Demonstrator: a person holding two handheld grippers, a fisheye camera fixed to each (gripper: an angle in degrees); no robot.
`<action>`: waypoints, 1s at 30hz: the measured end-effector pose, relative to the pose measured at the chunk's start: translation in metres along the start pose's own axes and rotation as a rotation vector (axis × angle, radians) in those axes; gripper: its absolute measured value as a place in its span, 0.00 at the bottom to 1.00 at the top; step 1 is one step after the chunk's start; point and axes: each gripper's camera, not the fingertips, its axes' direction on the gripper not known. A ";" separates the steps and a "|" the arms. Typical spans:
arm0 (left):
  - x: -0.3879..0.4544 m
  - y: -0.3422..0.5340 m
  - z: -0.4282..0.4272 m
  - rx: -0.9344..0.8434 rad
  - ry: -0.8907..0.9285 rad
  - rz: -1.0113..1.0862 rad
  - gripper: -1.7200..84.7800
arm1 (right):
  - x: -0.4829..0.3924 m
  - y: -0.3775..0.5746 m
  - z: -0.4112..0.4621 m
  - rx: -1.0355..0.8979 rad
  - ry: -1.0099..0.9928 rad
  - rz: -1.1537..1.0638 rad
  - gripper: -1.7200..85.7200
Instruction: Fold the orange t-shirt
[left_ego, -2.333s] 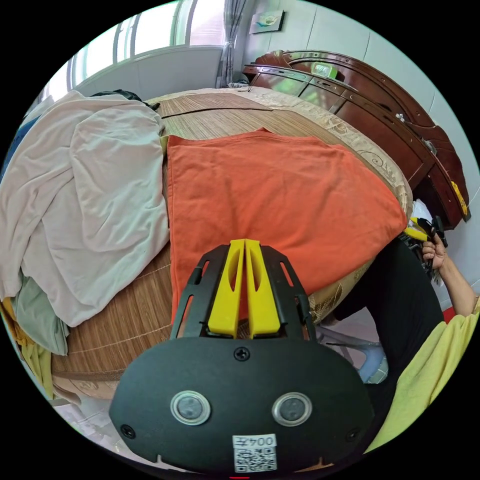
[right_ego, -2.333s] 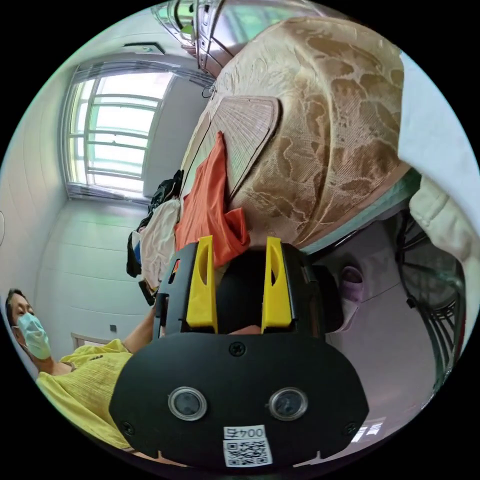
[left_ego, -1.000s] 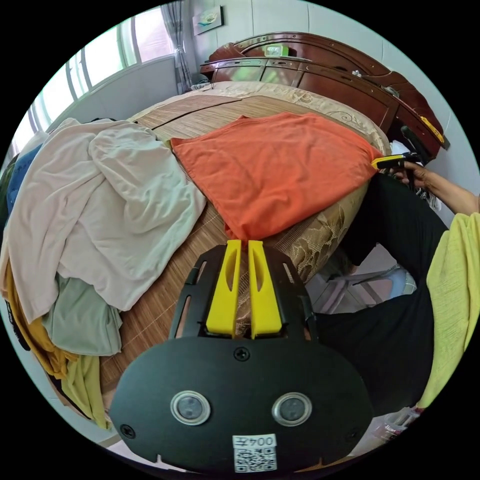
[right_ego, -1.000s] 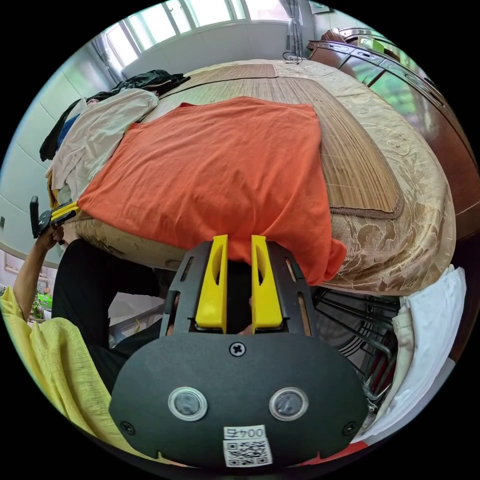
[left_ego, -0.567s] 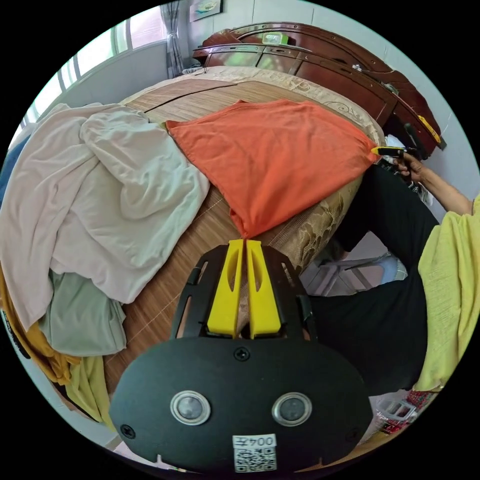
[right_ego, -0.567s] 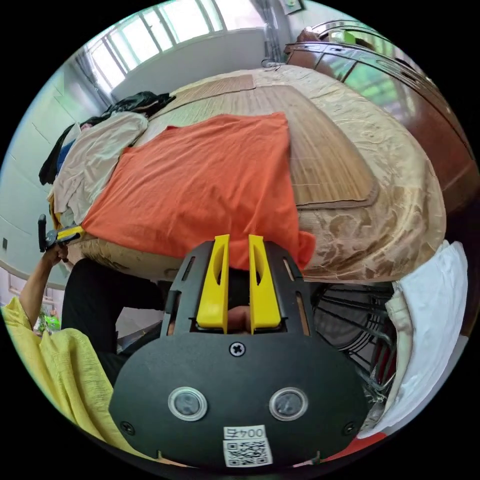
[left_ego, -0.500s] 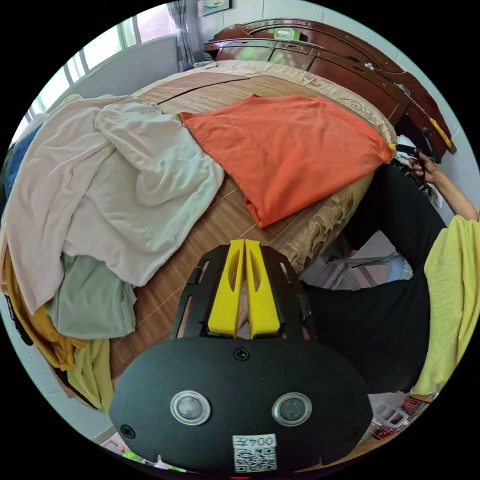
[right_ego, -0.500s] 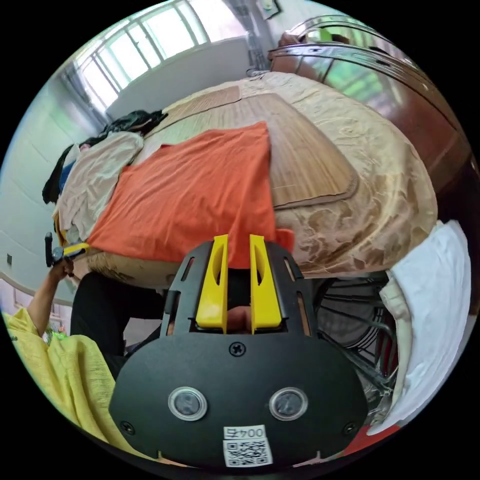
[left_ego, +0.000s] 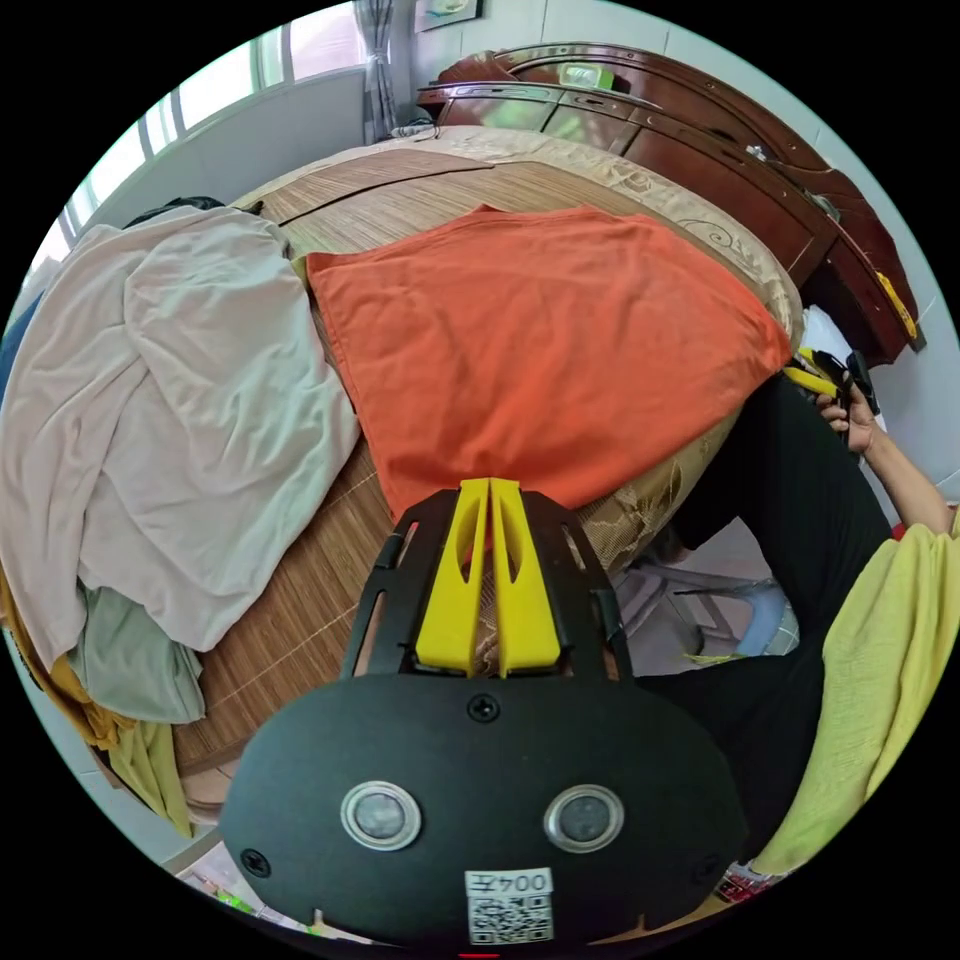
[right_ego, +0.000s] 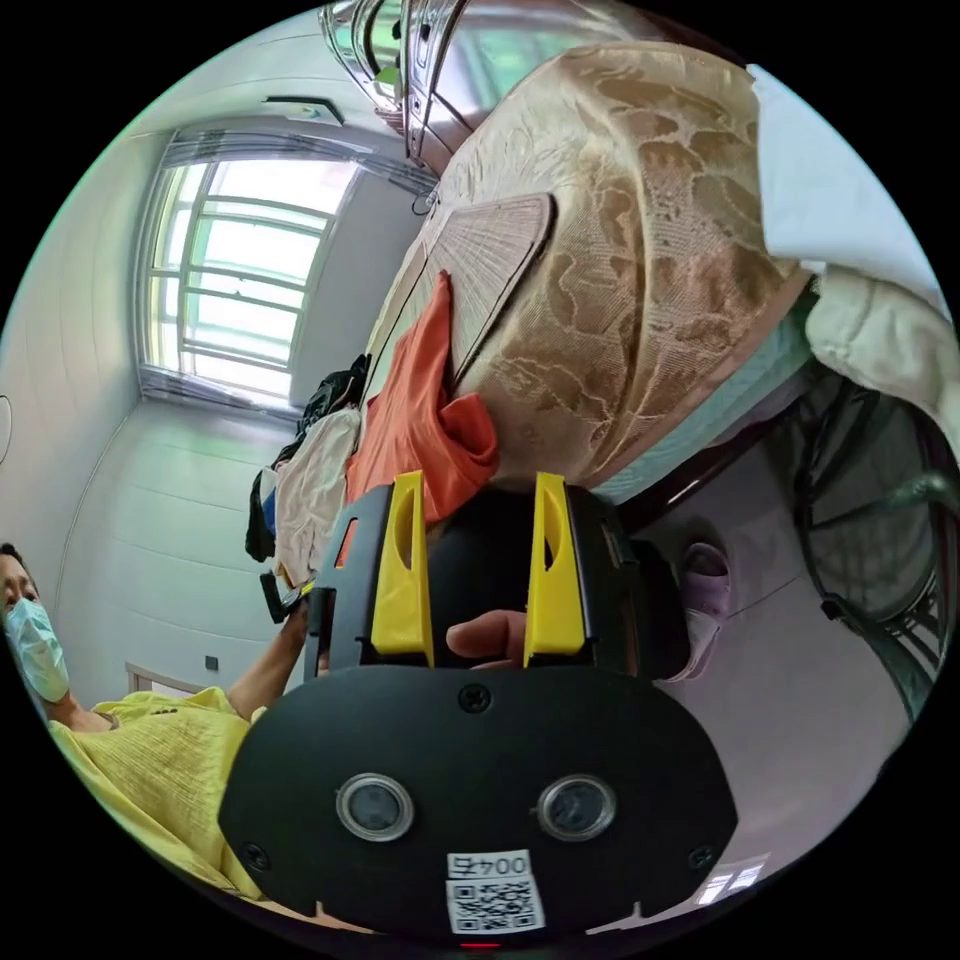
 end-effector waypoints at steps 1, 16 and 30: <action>0.001 -0.001 0.001 -0.003 -0.008 0.004 0.03 | 0.002 -0.005 0.002 -0.004 -0.018 -0.007 0.19; 0.000 -0.010 0.010 0.006 0.013 -0.017 0.03 | 0.011 -0.027 0.000 -0.054 0.041 -0.008 0.08; 0.011 -0.015 0.015 0.018 -0.015 -0.035 0.02 | -0.115 -0.115 0.075 -0.233 0.501 -0.417 0.08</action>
